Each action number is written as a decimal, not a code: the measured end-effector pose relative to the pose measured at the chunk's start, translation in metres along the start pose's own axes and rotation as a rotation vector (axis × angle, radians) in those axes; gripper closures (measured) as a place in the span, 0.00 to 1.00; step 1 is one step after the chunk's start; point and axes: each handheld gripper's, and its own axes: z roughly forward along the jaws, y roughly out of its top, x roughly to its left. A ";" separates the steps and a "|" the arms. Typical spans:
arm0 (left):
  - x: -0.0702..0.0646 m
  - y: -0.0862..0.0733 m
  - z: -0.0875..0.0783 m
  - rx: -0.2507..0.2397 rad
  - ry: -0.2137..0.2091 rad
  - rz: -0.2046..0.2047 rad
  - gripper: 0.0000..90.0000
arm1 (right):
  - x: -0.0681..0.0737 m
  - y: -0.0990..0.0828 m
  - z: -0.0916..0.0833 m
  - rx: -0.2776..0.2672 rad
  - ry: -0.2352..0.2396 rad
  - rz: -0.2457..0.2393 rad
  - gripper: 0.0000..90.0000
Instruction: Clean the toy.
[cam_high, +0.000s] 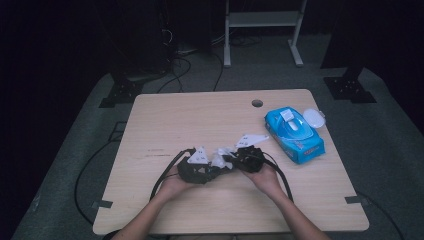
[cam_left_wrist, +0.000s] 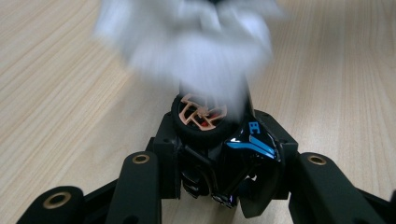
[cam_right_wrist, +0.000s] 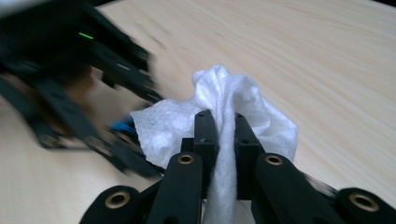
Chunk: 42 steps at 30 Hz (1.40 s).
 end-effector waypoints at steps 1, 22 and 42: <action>0.000 0.000 0.000 0.003 0.000 0.001 0.65 | -0.008 -0.003 -0.005 -0.007 -0.006 0.022 0.93; -0.001 0.004 0.003 0.008 -0.002 0.006 0.65 | 0.004 -0.001 0.003 -0.021 0.059 0.029 0.93; 0.003 0.001 -0.003 0.029 -0.011 -0.001 0.65 | -0.022 -0.012 -0.019 -0.016 -0.046 0.062 0.93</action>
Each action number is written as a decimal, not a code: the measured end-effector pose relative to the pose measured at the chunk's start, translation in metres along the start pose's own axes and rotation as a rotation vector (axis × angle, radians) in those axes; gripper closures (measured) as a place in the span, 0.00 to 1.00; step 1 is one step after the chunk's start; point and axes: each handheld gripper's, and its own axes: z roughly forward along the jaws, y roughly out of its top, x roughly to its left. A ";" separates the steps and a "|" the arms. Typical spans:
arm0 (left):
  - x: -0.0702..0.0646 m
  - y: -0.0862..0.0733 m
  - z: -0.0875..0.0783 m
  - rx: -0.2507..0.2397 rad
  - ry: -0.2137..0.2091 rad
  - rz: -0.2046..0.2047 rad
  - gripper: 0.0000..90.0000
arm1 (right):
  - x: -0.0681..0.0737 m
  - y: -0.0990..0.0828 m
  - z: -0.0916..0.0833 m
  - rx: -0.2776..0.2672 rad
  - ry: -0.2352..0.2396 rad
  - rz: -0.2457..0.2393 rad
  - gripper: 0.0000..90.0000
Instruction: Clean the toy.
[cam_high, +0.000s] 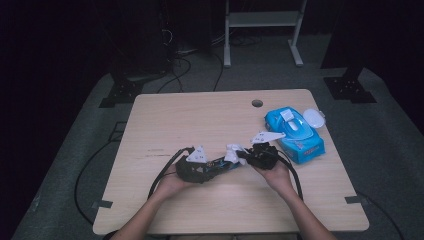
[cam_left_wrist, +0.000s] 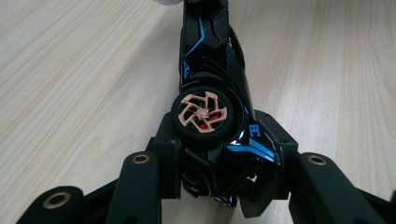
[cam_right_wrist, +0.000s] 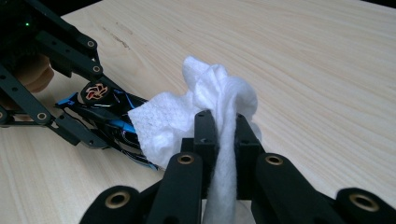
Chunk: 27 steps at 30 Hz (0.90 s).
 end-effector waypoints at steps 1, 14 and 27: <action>0.000 0.000 0.000 0.001 0.000 0.001 0.65 | 0.001 0.000 0.000 -0.001 0.001 -0.003 0.93; 0.000 0.001 0.002 -0.001 0.001 -0.003 0.65 | 0.038 0.009 0.025 -0.003 0.110 -0.035 0.93; 0.002 -0.002 -0.004 0.010 -0.002 0.009 0.65 | 0.038 0.014 0.026 0.001 0.104 -0.047 0.93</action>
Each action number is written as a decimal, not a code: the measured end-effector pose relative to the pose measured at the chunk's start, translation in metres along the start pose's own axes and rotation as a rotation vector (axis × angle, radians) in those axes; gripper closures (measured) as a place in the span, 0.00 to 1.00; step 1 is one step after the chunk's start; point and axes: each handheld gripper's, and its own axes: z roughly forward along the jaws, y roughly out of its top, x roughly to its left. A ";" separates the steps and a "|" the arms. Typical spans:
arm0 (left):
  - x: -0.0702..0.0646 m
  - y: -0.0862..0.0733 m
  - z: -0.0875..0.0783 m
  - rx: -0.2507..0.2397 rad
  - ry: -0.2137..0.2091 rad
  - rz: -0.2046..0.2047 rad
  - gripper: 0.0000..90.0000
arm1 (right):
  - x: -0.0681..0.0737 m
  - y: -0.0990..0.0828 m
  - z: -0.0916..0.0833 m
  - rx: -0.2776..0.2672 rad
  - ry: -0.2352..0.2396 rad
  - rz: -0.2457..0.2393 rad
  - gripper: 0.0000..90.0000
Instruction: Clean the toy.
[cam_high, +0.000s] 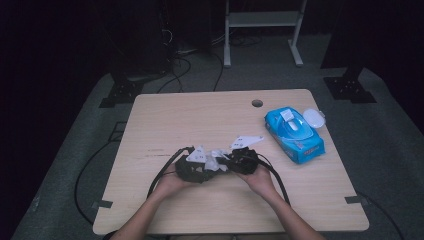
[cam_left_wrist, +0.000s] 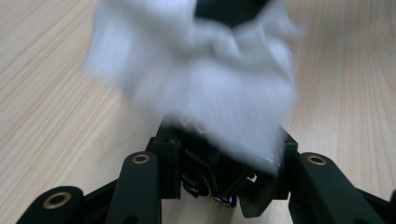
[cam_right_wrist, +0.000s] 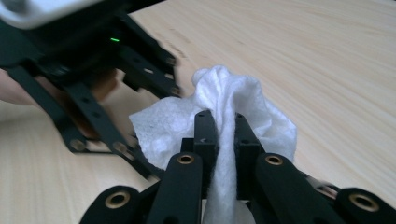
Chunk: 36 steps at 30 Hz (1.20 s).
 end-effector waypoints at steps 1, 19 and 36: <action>0.001 -0.001 -0.002 0.004 0.001 0.006 0.65 | -0.003 -0.001 -0.002 0.000 -0.008 0.003 0.93; 0.003 0.016 -0.001 -0.005 -0.019 -0.012 0.56 | -0.032 -0.013 -0.032 -0.021 -0.080 0.059 0.93; 0.007 0.056 0.032 0.115 -0.010 -0.017 0.50 | -0.048 -0.026 -0.045 -0.037 -0.085 0.128 0.93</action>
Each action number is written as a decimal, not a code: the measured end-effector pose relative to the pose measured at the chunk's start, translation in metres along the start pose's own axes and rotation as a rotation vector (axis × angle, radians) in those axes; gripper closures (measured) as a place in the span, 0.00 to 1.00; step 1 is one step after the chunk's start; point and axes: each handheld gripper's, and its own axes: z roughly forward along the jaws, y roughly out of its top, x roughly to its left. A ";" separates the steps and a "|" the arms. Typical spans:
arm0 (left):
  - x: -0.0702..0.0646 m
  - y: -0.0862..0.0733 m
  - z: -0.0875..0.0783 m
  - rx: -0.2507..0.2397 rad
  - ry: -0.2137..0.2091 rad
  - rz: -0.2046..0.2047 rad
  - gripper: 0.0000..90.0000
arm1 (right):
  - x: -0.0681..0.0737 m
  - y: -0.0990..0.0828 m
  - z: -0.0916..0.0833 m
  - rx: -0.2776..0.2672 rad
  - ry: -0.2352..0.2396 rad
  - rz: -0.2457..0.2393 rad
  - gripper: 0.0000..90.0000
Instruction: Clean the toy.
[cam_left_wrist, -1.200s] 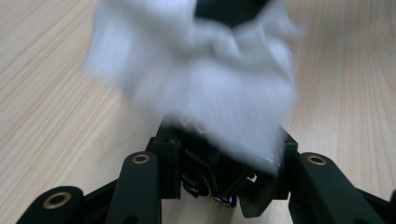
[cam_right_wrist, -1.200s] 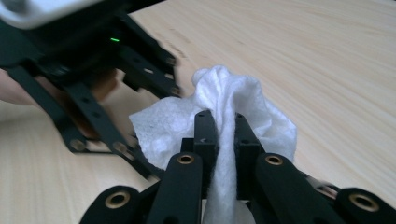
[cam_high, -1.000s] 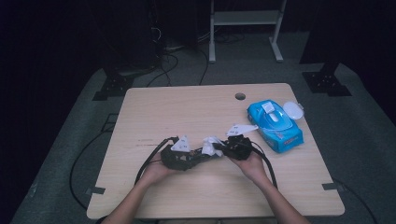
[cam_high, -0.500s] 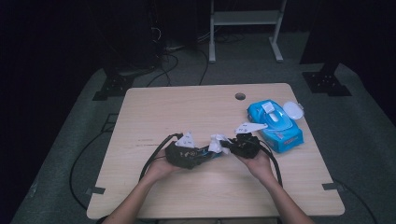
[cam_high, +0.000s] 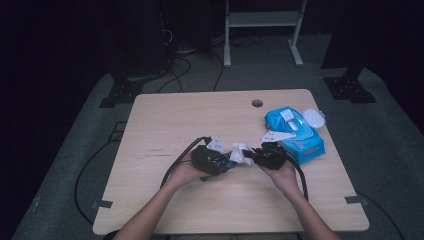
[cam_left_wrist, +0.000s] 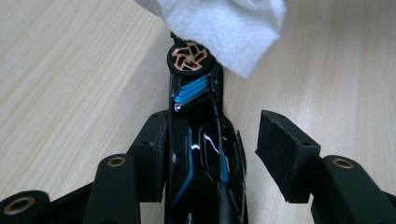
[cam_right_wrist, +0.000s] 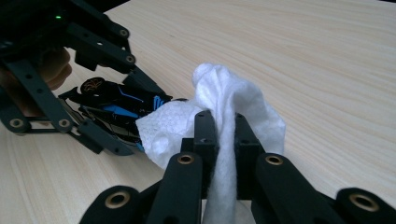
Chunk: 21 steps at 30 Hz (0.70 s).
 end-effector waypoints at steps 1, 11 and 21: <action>0.001 0.002 0.002 0.009 -0.001 -0.008 0.50 | -0.001 0.000 0.001 0.000 0.000 -0.002 0.93; 0.007 0.016 0.017 0.118 -0.037 -0.053 0.63 | -0.009 -0.004 0.001 -0.008 -0.007 0.034 0.93; -0.001 0.009 0.005 0.023 -0.012 0.023 0.64 | -0.013 -0.005 -0.005 -0.024 0.032 0.066 0.93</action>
